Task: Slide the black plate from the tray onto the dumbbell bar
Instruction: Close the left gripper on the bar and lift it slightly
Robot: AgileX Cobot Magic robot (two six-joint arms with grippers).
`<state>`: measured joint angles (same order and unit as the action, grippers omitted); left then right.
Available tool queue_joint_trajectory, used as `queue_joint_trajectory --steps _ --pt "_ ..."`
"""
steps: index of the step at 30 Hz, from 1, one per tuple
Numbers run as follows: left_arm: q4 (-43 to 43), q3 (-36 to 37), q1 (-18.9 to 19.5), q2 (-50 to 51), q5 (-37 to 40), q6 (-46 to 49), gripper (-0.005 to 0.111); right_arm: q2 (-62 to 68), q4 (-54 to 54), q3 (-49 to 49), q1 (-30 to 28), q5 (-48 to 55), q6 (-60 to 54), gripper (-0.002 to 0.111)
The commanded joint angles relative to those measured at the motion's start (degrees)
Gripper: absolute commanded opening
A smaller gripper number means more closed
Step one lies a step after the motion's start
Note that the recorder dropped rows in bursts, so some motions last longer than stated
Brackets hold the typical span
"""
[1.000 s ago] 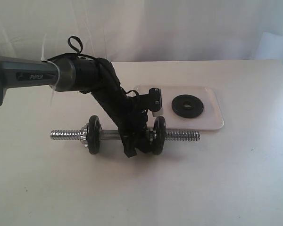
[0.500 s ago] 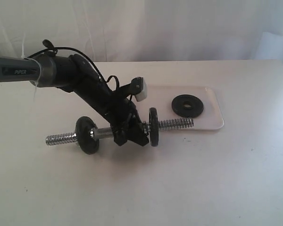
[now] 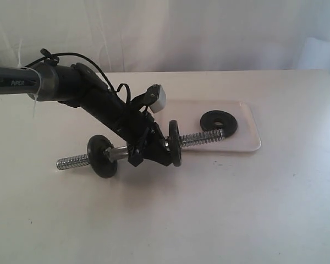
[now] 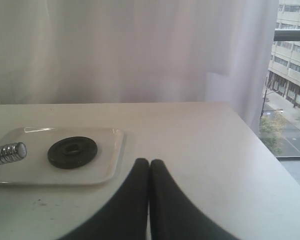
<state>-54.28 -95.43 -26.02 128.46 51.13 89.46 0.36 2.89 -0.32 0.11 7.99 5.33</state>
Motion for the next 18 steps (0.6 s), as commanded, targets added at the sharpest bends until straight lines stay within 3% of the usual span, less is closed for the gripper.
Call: queue_joint_trajectory --steps 1,10,18 --pt "-6.6 0.0 -0.2 -0.5 2.9 2.2 0.0 -0.4 -0.5 0.3 -0.1 -1.8 2.8 0.0" --pt "-6.5 0.0 -0.2 -0.5 2.9 2.2 0.0 -0.4 -2.4 -2.4 -0.1 -3.7 13.5 0.0" --pt "-6.1 0.0 -0.2 -0.5 2.4 2.2 0.0 5.0 -3.5 -20.9 -0.1 8.6 17.4 0.0"
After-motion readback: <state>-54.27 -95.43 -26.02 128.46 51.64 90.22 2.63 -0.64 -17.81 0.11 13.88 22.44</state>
